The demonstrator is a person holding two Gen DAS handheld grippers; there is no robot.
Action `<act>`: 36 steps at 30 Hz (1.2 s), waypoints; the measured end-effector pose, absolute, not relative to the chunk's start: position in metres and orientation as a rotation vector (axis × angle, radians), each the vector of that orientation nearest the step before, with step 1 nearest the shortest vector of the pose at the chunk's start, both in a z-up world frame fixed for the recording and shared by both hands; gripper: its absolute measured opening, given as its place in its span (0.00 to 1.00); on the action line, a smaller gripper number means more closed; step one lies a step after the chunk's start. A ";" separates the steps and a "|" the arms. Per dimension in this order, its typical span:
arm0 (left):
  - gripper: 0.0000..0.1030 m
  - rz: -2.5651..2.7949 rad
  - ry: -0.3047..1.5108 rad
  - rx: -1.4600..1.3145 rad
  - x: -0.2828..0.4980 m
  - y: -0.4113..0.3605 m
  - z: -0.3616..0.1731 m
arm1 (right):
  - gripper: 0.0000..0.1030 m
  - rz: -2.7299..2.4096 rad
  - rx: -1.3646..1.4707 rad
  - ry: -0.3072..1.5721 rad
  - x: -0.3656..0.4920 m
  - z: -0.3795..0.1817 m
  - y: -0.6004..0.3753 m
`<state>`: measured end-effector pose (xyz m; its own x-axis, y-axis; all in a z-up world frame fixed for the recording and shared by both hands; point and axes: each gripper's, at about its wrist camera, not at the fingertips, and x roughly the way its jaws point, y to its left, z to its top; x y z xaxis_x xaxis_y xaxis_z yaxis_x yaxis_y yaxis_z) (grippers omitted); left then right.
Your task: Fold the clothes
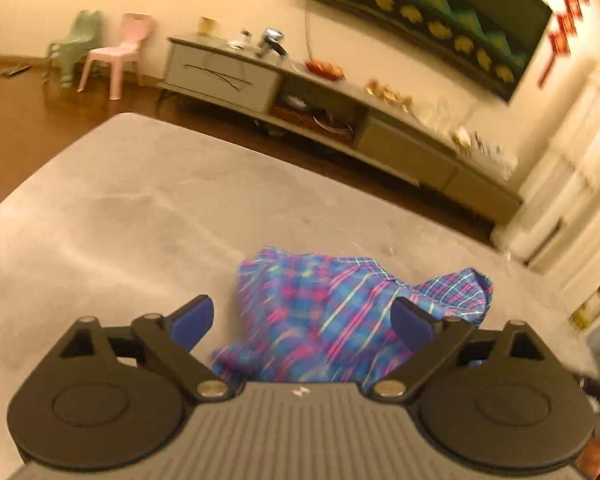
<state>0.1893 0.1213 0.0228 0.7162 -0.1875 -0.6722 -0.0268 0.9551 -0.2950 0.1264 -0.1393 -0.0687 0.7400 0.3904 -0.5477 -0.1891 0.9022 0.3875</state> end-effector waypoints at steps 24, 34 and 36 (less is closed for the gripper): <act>0.04 -0.328 0.450 -0.399 0.146 0.119 0.087 | 0.10 0.303 0.170 0.199 0.112 0.109 -0.109; 0.06 -0.271 0.731 -0.372 0.125 0.103 -0.006 | 0.15 0.013 0.157 0.625 0.092 -0.002 -0.199; 0.12 -0.285 0.770 -0.270 0.120 0.081 -0.019 | 0.23 -0.003 0.162 0.649 0.081 -0.023 -0.205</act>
